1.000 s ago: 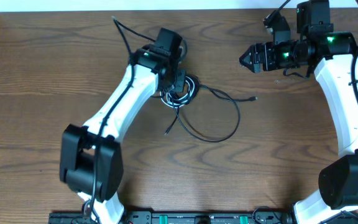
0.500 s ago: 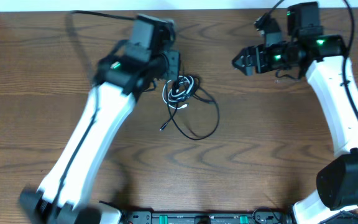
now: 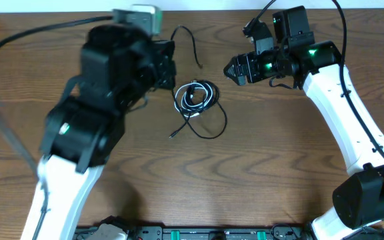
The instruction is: Untangle cables
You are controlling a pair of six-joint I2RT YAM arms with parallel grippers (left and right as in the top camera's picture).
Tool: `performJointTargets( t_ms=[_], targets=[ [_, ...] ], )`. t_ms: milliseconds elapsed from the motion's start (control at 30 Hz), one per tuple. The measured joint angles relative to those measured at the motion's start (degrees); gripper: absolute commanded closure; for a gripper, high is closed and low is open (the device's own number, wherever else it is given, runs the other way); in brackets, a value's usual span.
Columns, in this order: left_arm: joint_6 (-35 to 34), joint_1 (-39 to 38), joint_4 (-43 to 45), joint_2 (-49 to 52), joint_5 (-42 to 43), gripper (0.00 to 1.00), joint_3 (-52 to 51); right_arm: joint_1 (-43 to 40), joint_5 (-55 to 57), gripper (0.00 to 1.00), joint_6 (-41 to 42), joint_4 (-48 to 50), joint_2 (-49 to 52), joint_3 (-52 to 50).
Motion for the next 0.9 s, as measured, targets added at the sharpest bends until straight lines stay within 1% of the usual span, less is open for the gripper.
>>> performJointTargets(
  t_ms=[67, 200, 300, 367, 567, 733, 767, 800, 833, 867, 900],
  targets=[
    [-1.2, 0.0, -1.0, -2.5, 0.0, 0.92, 0.0, -0.1, 1.2, 0.18, 1.1, 0.0, 0.0, 0.0],
    [-4.9, -0.4, -7.0, -4.7, 0.0, 0.93, 0.2, -0.9, 3.7, 0.17, 2.8, 0.0, 0.0, 0.0],
    [-6.6, -2.6, -10.6, -2.5, 0.0, 0.93, 0.2, -3.0, 4.6, 0.17, 3.5, 0.0, 0.0, 0.0],
    [-7.0, -5.0, -11.3, 0.3, 0.0, 0.92, 0.1, -5.0, 5.2, 0.17, 3.8, -0.2, 0.0, 0.0],
    [-8.0, -13.4, -8.9, 10.4, 0.0, 0.93, 0.1, -12.2, 5.5, 0.17, 4.2, -2.2, 0.0, 0.0],
    [-8.0, -20.4, -1.8, 19.2, 0.0, 0.93, 0.1, -17.4, 5.6, 0.17, 4.2, -4.0, 0.0, 0.0],
    [-8.0, -21.7, -0.3, 21.0, 0.0, 0.91, 0.1, -18.1, 5.5, 0.17, 4.2, -4.2, 0.0, 0.0],
    [-7.8, -23.1, 1.2, 22.9, 0.0, 0.58, 0.1, -18.8, 5.3, 0.17, 4.2, -4.4, 0.0, 0.0],
    [-7.4, -24.3, 2.9, 24.9, 0.0, 0.22, 0.1, -19.4, 5.1, 0.17, 4.0, -4.5, 0.0, 0.0],
    [-6.8, -25.4, 4.5, 26.9, 0.2, 0.03, 0.1, -19.9, 5.0, 0.17, 4.0, -4.6, 0.0, 0.0],
    [-6.6, -26.1, 5.6, 28.5, 0.2, 0.03, 0.1, -20.2, 4.8, 0.17, 4.0, -4.7, 0.0, 0.0]
  ],
)
